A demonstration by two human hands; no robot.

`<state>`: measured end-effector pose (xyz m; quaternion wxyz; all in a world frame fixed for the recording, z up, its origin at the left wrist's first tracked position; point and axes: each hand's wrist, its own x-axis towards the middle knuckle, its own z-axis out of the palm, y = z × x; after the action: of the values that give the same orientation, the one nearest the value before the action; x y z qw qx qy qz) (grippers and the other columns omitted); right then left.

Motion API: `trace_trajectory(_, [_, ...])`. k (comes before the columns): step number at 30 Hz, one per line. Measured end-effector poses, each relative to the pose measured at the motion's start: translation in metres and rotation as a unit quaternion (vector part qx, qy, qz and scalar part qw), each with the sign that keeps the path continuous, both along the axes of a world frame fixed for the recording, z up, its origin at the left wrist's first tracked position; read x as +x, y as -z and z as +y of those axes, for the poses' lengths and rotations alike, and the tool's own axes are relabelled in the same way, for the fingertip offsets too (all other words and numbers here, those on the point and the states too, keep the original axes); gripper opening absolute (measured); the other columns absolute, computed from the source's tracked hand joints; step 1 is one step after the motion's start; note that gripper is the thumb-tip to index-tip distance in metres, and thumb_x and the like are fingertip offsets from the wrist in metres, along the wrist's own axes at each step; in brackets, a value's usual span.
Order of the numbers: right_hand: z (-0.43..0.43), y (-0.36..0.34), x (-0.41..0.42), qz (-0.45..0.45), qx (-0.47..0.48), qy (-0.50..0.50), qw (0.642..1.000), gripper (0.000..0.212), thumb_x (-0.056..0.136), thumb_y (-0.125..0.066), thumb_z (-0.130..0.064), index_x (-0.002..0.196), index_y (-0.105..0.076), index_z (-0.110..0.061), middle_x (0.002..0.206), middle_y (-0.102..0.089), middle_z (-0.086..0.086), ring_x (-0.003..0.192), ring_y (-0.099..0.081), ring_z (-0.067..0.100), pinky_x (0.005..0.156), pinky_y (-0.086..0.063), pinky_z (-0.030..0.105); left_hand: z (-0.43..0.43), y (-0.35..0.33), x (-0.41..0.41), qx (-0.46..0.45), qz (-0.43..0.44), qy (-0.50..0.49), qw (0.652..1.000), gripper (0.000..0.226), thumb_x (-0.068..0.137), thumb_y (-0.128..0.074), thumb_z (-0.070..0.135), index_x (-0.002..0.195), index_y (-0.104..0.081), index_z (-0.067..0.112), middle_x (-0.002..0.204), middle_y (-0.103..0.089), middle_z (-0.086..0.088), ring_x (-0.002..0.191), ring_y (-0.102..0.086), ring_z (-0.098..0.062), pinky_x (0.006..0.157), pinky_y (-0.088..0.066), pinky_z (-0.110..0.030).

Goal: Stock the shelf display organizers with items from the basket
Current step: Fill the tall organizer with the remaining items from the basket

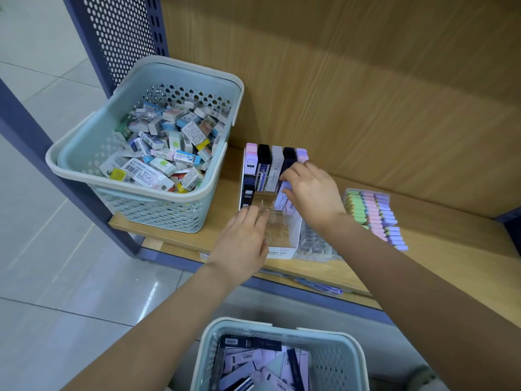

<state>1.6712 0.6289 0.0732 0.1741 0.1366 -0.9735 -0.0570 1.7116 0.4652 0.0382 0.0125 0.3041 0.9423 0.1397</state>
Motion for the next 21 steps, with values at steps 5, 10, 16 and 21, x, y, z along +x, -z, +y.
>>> trace_trajectory(5, [0.003, 0.003, 0.012, -0.018, 0.017, -0.039, 0.999, 0.042, 0.04, -0.084, 0.003, 0.077, -0.068, -0.01, 0.072, -0.064, 0.002, 0.068, -0.061, 0.023, 0.056, -0.049, 0.026, -0.003, -0.003, -0.004, -0.005, -0.007, 0.021, 1.0, 0.058, 0.094, -0.04, 0.022, 0.148, -0.02, 0.01, 0.143, -0.029, -0.002, 0.131, -0.026, -0.015, 0.109, -0.018, -0.023])
trace_trajectory(10, [0.009, 0.004, 0.057, 0.013, -0.025, -0.048, 0.998, 0.049, 0.06, -0.081, -0.004, 0.108, -0.067, -0.004, 0.106, -0.069, 0.011, 0.106, -0.062, 0.028, 0.089, -0.051, 0.037, -0.004, -0.008, 0.002, -0.036, -0.022, 0.027, 0.999, 0.059, 0.094, -0.042, 0.021, 0.147, -0.02, 0.009, 0.148, -0.024, -0.005, 0.139, -0.019, -0.019, 0.112, -0.014, -0.025])
trace_trajectory(16, [0.024, 0.043, 0.171, 0.037, -0.158, -0.011, 0.987, 0.034, 0.076, -0.059, -0.003, 0.107, -0.051, -0.014, 0.091, -0.061, 0.005, 0.09, -0.046, 0.021, 0.079, -0.039, 0.031, -0.016, 0.006, 0.062, 0.03, 0.084, 0.072, 0.993, 0.044, 0.074, -0.055, 0.012, 0.118, -0.055, 0.009, 0.11, -0.058, -0.007, 0.104, -0.045, -0.022, 0.093, -0.029, -0.033])
trace_trajectory(21, [0.027, 0.117, 0.246, -0.172, -0.182, 0.041, 0.967, 0.054, 0.051, -0.082, 0.0, 0.098, -0.061, -0.018, 0.09, -0.061, -0.003, 0.085, -0.057, 0.015, 0.076, -0.04, 0.025, -0.02, 0.061, 0.122, 0.004, -0.034, 0.11, 0.993, 0.04, 0.075, -0.041, 0.023, 0.111, -0.057, 0.018, 0.099, -0.06, 0.002, 0.095, -0.047, -0.017, 0.088, -0.033, -0.028])
